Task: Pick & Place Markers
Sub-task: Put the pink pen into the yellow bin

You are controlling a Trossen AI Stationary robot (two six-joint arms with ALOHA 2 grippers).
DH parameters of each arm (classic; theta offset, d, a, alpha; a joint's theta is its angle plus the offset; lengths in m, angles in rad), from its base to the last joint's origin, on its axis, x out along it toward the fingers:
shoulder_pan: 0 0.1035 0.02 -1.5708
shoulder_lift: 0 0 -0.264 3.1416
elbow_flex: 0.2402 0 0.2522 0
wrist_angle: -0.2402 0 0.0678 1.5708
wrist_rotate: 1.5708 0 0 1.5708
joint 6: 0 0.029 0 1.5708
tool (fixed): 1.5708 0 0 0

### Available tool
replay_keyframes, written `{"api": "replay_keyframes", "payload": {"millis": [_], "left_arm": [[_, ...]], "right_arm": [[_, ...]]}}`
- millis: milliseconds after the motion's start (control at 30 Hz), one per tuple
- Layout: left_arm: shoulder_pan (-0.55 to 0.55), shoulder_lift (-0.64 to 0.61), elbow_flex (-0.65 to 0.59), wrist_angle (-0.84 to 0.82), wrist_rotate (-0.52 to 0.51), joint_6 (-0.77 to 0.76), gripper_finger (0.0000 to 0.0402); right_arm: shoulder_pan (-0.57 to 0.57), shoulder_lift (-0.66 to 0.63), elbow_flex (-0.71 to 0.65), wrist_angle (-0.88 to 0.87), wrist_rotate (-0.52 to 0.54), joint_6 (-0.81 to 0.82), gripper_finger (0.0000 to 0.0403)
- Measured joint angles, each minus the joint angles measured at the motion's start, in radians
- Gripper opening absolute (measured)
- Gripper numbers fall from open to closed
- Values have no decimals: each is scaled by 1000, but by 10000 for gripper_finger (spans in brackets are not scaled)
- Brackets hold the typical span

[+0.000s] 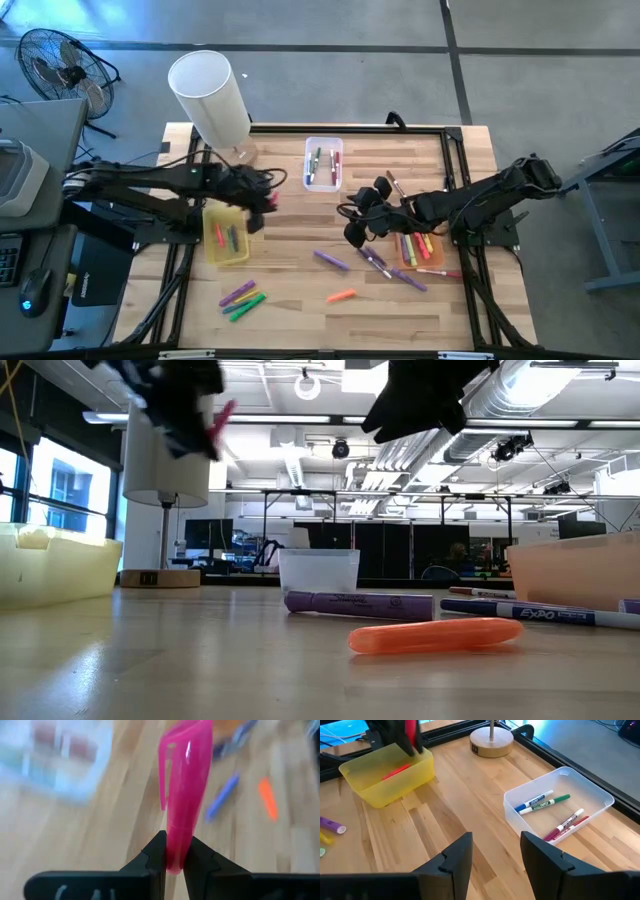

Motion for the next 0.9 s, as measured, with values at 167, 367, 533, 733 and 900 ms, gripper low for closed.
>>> {"api": "replay_keyframes", "payload": {"millis": [167, 367, 533, 733, 900], "left_arm": [[-70, -61, 0, -357, -40, -167, 39], [-225, -43, -7, -593, -75, -338, 39], [-305, -29, -97, -598, -48, -400, 39], [-334, -19, -202, -569, -22, -457, 40], [-333, -20, -218, -564, -19, -482, 47]], "right_arm": [[0, 0, 0, 0, 9, -1, 154], [0, 0, 0, 0, 37, -1, 149], [0, 1, 0, 0, 39, -2, 149], [0, 1, 0, 0, 36, -1, 149], [0, 1, 0, 0, 35, 0, 149]]}}
